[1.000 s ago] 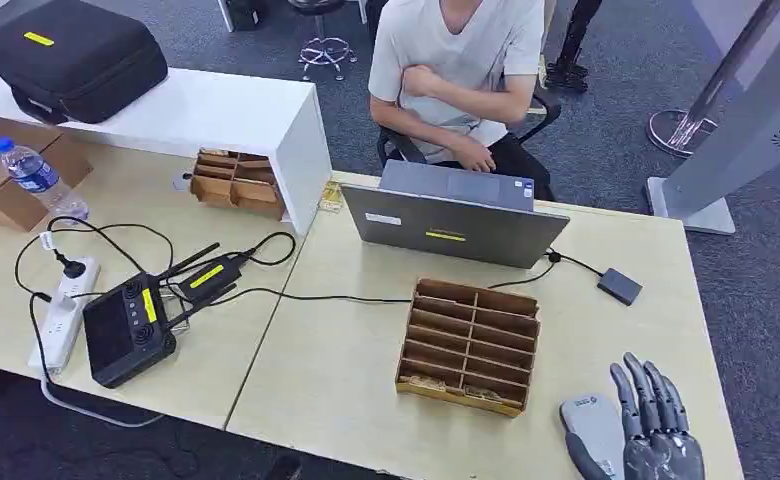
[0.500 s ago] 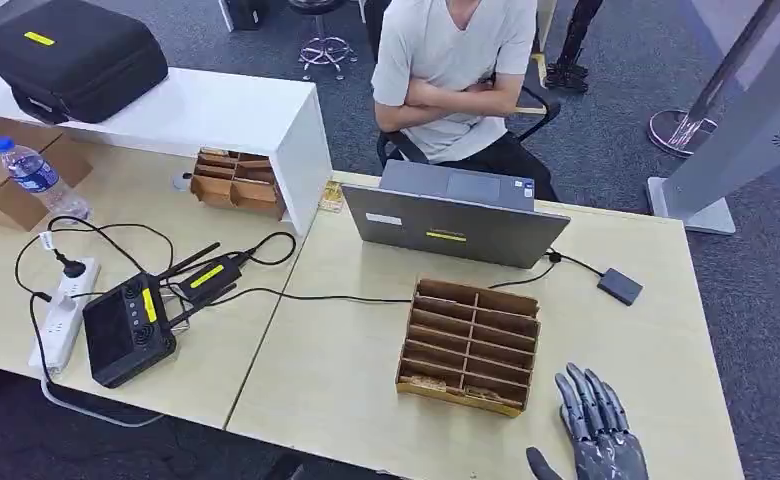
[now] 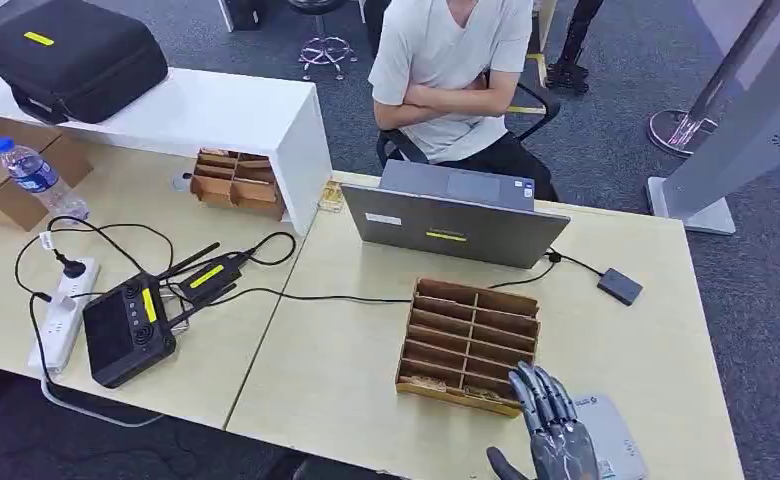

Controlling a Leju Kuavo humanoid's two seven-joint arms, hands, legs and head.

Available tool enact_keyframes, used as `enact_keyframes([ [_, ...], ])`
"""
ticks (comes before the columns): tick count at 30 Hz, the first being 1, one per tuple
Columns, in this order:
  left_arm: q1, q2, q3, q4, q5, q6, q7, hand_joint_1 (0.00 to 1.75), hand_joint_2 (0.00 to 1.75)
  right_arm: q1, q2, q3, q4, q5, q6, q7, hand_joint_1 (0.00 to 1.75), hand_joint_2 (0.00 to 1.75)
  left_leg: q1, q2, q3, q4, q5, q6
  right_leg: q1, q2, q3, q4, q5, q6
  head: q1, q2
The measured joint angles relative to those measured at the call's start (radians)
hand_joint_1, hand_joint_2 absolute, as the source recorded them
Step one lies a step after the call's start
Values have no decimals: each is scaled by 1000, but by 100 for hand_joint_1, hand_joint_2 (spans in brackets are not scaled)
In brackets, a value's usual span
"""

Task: Pass the card to the sensor for recognition and then transmit it.

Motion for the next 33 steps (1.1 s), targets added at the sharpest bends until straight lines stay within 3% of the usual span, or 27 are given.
enact_keyframes([
  [12,-3,-2,0,0,-18,2,1,0,175,-69,108,12,121,-47,-1,-77,0,175,0,0,0,0,0,0,0,0,0,0,0,0,0,0],
  [33,-3,-6,0,0,-29,3,6,0,175,-117,169,10,224,-89,-7,-114,0,175,0,0,0,0,0,0,0,0,0,0,0,0,0,0],
])
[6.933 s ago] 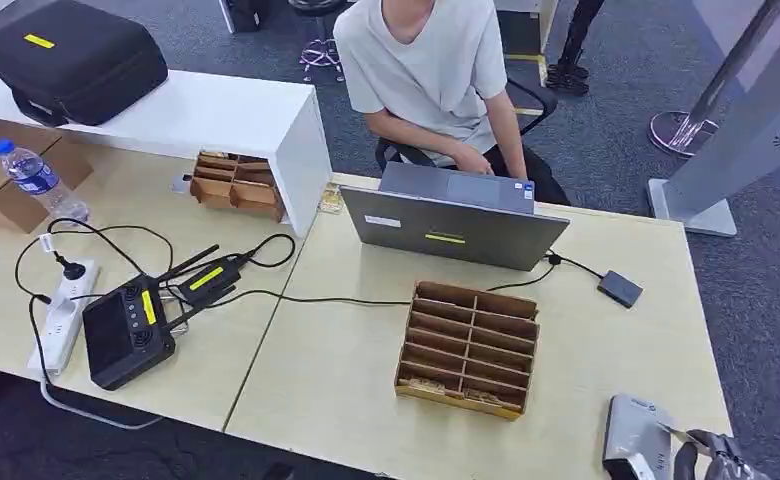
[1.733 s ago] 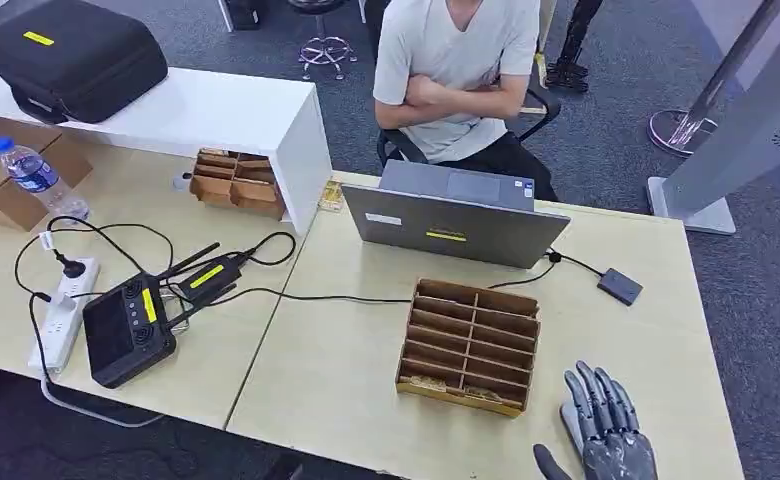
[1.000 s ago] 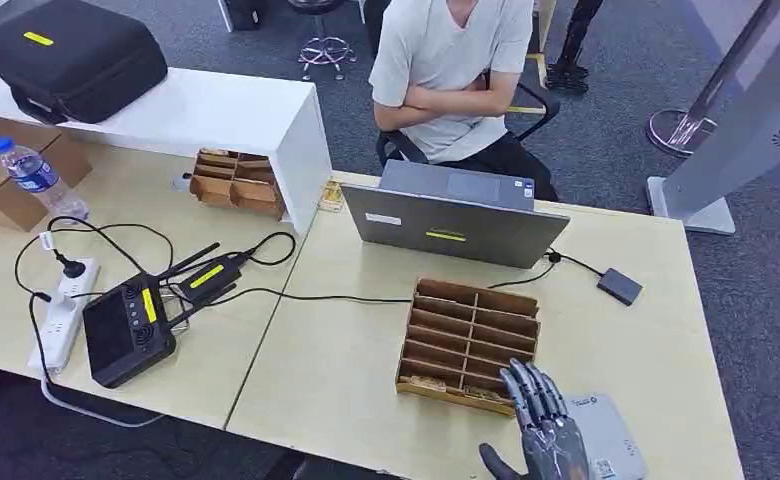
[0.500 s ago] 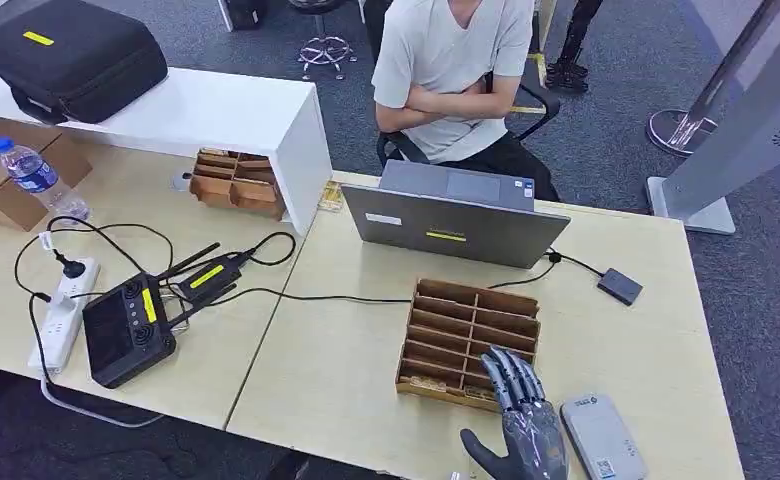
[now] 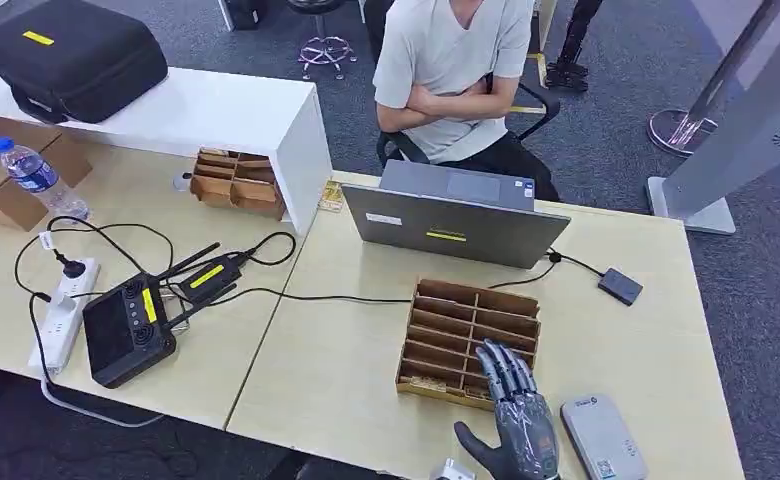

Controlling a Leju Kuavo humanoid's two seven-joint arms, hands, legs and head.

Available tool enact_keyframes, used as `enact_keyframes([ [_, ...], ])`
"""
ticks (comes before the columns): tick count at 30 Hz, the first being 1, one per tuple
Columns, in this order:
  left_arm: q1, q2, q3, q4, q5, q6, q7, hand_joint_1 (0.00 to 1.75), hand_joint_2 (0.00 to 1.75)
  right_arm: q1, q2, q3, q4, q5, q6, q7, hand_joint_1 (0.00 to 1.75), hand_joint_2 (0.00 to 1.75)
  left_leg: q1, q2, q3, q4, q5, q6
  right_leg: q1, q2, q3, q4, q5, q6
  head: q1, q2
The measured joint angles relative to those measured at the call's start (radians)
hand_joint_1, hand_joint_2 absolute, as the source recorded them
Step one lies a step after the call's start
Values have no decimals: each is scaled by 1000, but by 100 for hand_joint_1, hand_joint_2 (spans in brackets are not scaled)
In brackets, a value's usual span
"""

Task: Pass the card to the sensor for recognition and then transmit it.

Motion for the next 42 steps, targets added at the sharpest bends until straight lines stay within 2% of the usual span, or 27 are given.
enact_keyframes([
  [14,-1,-3,0,0,0,4,10,0,175,-6,5,-14,42,-10,-10,-9,0,175,0,0,0,0,0,0,0,0,0,0,0,0,0,0],
  [23,-1,-3,0,0,0,7,9,0,175,10,1,-57,26,7,-20,15,0,175,0,0,0,0,0,0,0,0,0,0,0,0,0,0],
  [24,-1,-3,0,0,0,7,9,0,175,13,-1,-62,22,7,-21,18,112,175,0,0,0,0,0,0,0,0,0,0,0,0,0,0],
  [25,-1,-3,0,0,0,7,9,0,175,16,-2,-66,19,7,-21,19,175,175,0,0,0,0,0,0,0,0,0,0,0,0,0,0],
  [42,-1,-3,0,0,0,12,7,0,175,40,-12,-95,-17,6,-21,27,175,175,0,0,0,0,0,0,0,0,0,0,0,0,0,0],
])
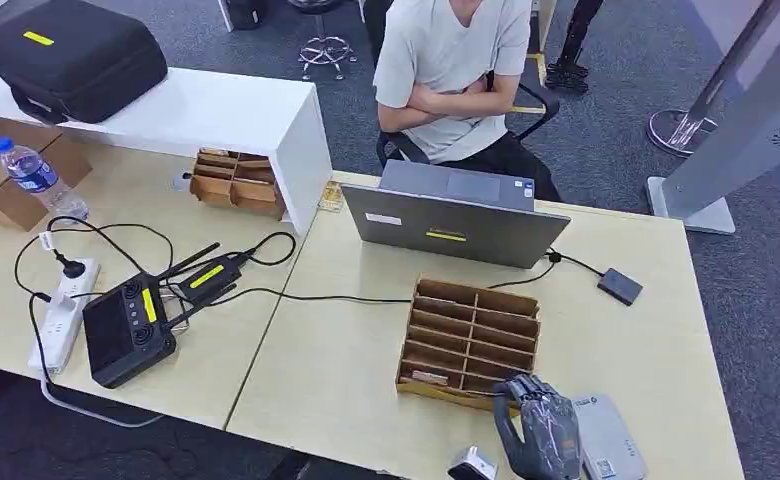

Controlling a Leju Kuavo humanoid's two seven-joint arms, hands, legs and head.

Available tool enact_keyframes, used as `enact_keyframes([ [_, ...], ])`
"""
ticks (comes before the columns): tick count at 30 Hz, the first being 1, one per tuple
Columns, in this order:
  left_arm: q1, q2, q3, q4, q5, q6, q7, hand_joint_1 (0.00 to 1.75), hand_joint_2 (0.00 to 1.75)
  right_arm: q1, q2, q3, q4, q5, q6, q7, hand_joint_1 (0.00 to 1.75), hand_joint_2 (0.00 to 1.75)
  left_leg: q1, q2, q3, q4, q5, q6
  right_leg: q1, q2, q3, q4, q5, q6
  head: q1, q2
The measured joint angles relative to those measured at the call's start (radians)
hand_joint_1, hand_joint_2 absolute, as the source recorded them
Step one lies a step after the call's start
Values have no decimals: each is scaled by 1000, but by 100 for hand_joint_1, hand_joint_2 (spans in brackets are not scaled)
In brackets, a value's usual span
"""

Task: Pass the card to the sensor for recognition and then transmit it.

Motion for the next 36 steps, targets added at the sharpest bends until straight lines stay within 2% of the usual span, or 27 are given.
enact_keyframes([
  [36,-11,2,0,0,-33,21,11,0,175,12,-2,-16,-9,7,-2,3,175,175,0,0,0,0,0,0,0,0,0,0,0,0,0,0],
])
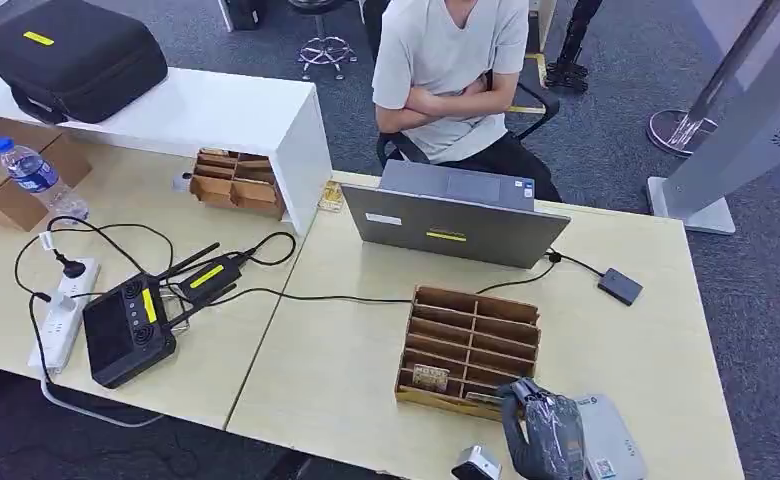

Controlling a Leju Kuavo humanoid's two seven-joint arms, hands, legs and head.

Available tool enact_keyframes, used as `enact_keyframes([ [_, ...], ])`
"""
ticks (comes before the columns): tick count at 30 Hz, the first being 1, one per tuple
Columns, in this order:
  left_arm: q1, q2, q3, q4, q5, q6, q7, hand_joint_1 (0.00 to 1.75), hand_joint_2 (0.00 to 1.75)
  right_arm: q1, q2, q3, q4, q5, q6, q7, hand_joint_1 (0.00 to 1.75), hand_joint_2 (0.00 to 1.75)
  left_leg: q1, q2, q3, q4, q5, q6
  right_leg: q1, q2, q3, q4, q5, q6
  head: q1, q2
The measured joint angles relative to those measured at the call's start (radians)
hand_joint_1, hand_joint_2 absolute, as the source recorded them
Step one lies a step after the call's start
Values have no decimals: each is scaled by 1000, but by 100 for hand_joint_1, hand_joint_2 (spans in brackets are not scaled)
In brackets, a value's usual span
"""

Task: Pass the card to the sensor for recognition and then transmit it.

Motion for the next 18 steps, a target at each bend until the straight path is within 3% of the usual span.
enact_keyframes([
  [8,0,0,0,0,-19,0,10,0,175,23,16,-89,-73,84,-3,-71,175,175,0,0,0,0,0,0,0,0,0,0,0,0,0,0],
  [18,0,5,0,0,-32,-12,21,0,175,27,58,-207,-147,94,-3,-131,175,175,0,0,0,0,0,0,0,0,0,0,0,0,0,0],
])
